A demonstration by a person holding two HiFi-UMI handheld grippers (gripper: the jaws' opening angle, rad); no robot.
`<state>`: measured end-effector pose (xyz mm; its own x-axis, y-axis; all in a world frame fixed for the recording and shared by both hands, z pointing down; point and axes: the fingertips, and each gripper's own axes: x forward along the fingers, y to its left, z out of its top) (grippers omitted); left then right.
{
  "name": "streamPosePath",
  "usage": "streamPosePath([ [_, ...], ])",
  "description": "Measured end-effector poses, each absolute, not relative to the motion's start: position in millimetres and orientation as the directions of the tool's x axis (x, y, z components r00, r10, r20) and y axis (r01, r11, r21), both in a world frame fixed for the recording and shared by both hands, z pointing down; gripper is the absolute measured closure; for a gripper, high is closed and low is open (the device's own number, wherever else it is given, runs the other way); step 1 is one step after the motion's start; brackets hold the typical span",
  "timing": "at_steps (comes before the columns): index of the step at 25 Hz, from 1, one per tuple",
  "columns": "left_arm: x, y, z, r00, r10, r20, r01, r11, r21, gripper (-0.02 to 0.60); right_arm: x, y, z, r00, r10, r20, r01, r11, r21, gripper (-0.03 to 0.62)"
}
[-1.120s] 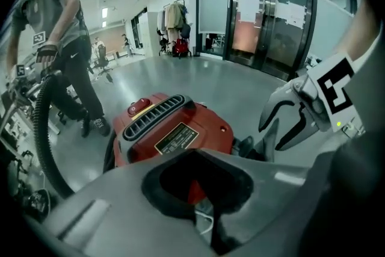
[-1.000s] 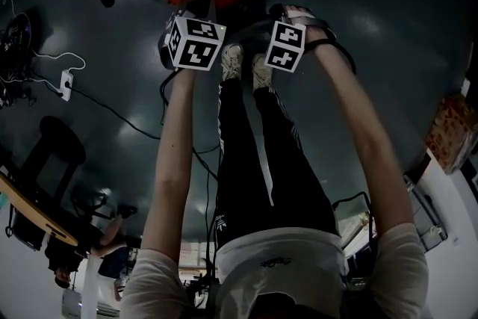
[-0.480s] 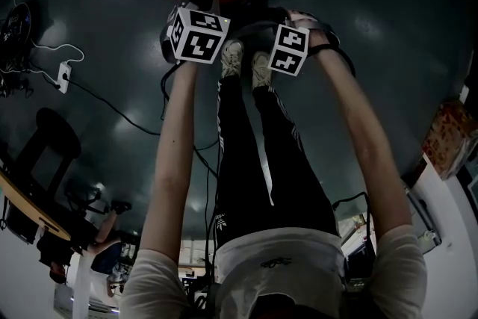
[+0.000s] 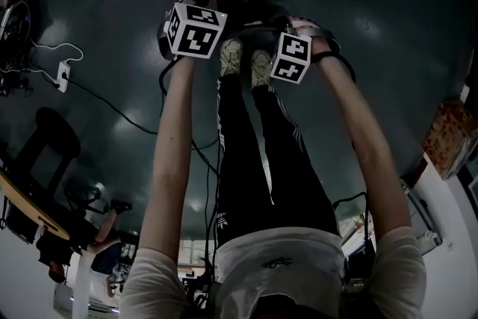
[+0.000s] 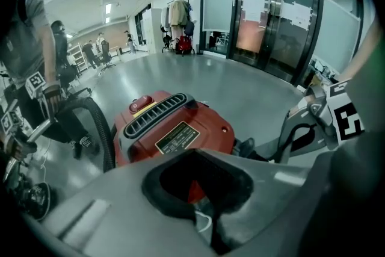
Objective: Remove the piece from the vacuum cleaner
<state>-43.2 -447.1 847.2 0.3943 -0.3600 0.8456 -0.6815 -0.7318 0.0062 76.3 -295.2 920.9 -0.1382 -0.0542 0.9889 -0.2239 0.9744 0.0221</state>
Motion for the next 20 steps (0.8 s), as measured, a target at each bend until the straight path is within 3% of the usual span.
streamPosePath([
  [11,-42,-447,846,0.387,-0.362,0.848,-0.681,-0.732,-0.002,0.581,68,-268,915,-0.211,-0.068,0.975,-0.195,0.980,0.026,0.557],
  [20,-44,-444,844,0.386,-0.387,0.837,-0.706,-0.709,-0.001,0.581,74,-272,905,-0.236,-0.116,0.965,-0.388,0.922,0.015,0.557],
])
